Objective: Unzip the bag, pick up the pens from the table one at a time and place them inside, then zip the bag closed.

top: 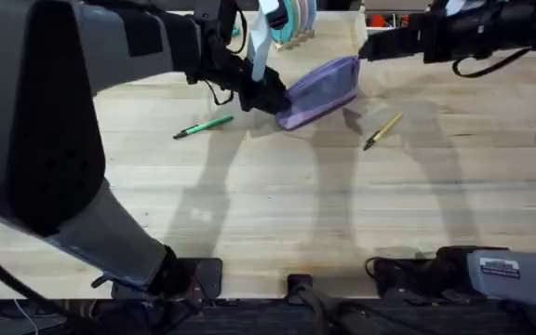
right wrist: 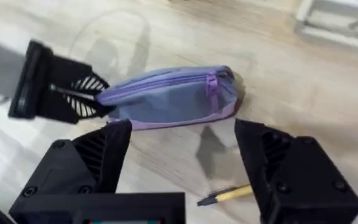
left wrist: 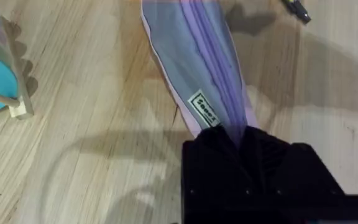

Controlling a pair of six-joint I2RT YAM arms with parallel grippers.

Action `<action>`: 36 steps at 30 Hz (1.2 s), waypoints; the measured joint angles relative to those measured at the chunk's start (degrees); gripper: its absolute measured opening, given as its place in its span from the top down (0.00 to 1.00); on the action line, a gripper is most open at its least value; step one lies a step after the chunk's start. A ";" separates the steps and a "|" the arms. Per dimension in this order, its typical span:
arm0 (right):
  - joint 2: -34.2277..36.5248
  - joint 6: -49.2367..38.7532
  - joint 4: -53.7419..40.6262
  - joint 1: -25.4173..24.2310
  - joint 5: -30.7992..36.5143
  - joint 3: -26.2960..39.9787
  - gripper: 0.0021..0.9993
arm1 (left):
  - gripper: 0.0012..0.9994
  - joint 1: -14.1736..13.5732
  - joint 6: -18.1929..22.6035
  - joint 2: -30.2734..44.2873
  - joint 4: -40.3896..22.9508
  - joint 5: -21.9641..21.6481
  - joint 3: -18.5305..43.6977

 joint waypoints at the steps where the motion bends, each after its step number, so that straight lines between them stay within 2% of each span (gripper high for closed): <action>1: 0.00 1.75 0.00 0.00 0.49 0.00 0.00 | 0.96 0.00 0.00 0.00 0.00 0.00 0.00; 10: 0.00 6.74 -0.67 0.00 1.93 0.00 0.00 | 0.96 0.00 0.00 0.00 0.02 0.00 0.00; 19: 0.09 -3.76 -2.14 0.00 2.00 0.00 0.00 | 0.96 0.00 0.00 0.00 0.04 0.00 0.00; 36: 1.60 -8.74 -1.31 0.00 2.39 0.00 0.00 | 0.96 0.00 0.00 0.00 0.09 0.00 0.00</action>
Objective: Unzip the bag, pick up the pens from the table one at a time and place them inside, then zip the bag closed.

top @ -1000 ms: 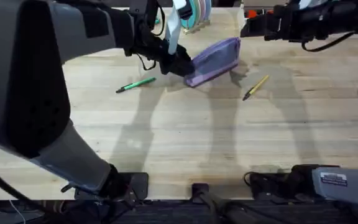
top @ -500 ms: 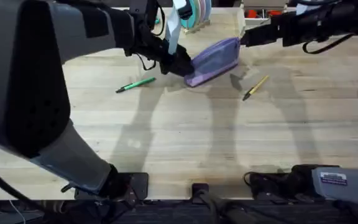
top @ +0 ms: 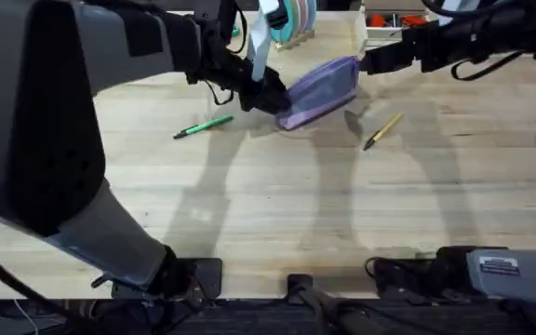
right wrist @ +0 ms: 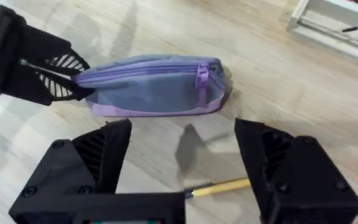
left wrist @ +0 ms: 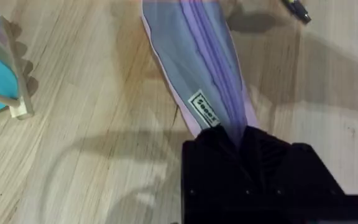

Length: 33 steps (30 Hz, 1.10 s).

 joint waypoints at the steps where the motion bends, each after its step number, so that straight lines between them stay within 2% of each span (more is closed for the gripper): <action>1: 0.15 -0.10 0.31 0.00 0.00 0.00 0.00 | 0.96 0.00 0.00 0.00 0.00 0.00 -0.01; 13: 6.86 0.55 6.34 0.23 0.02 0.00 0.00 | 0.96 0.00 0.00 0.00 0.00 0.00 0.00; 30: 13.77 1.24 13.68 3.50 0.00 0.00 0.00 | 0.96 0.00 0.00 0.00 0.02 0.00 0.00; 33: 13.77 1.36 13.75 3.50 0.00 0.00 0.04 | 0.96 0.00 0.00 0.00 0.04 0.00 0.00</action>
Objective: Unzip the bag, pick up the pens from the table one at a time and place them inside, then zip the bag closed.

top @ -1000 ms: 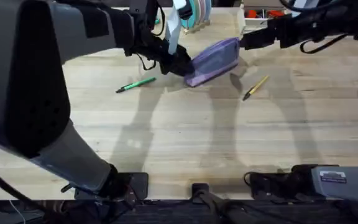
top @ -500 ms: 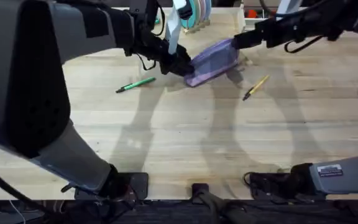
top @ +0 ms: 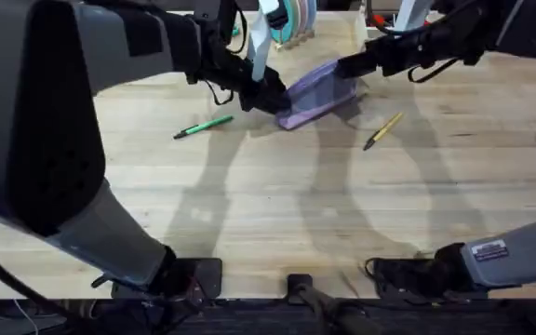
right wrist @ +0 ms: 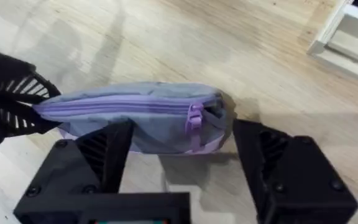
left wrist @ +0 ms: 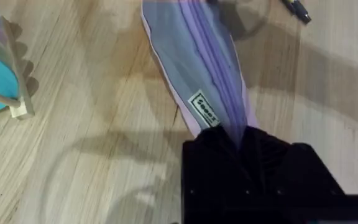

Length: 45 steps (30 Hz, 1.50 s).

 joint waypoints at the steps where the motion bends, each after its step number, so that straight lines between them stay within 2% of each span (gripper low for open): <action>1: 0.00 0.02 -0.05 0.00 0.00 0.00 0.07 | 0.96 0.00 0.00 0.00 0.00 0.00 0.00; 5: 0.01 0.23 -0.08 0.07 -0.02 0.00 0.20 | 0.96 0.00 0.00 0.00 0.00 0.00 0.00; 21: 0.01 0.49 0.53 0.11 0.02 0.00 0.59 | 0.96 0.00 0.00 0.00 0.02 -0.02 0.00; 34: 0.00 0.47 1.59 0.11 0.20 0.00 0.85 | 0.96 0.00 0.00 0.00 0.02 -0.07 0.00; 36: 0.00 0.61 1.62 0.11 0.20 0.00 0.95 | 0.96 0.00 0.00 0.00 0.02 -0.07 0.00; 45: 0.02 0.63 1.75 0.11 0.22 0.00 0.97 | 0.96 0.00 0.00 0.00 0.02 -0.06 0.00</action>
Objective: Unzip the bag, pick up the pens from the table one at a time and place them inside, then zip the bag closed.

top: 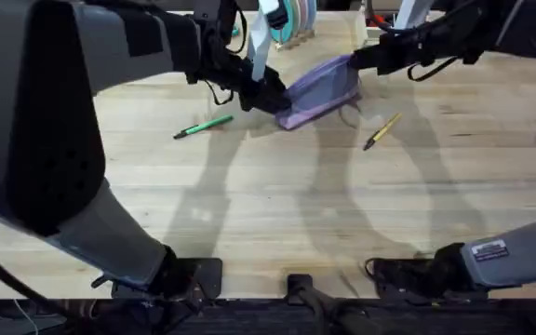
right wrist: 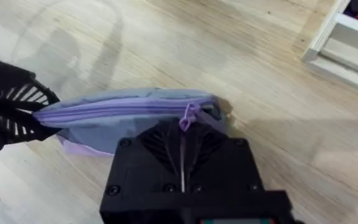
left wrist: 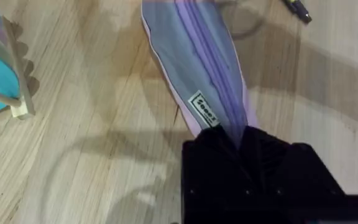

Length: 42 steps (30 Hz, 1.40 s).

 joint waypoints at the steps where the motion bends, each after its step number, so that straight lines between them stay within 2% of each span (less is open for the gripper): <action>1: -0.02 0.00 0.04 0.00 0.00 0.00 0.97 | 0.96 0.00 -0.02 0.00 0.00 0.00 0.00; 8: -0.49 0.03 0.24 0.00 0.17 -0.01 0.97 | 0.96 0.00 0.00 0.00 0.00 0.00 0.00; 15: -4.49 0.04 0.02 0.04 0.61 -0.02 0.97 | 0.96 0.17 0.00 0.00 -0.22 0.06 0.00; 28: -4.52 0.05 -1.51 2.19 0.66 -0.02 0.97 | 0.96 0.15 0.00 0.00 -0.20 0.09 0.00; 32: -4.52 0.22 -1.51 4.85 0.85 -0.02 0.97 | 0.96 0.15 0.00 0.00 -0.20 0.06 0.00; 42: -4.52 2.54 0.33 18.34 3.61 -0.02 0.97 | 0.96 0.68 -0.02 0.00 -0.79 -0.11 0.00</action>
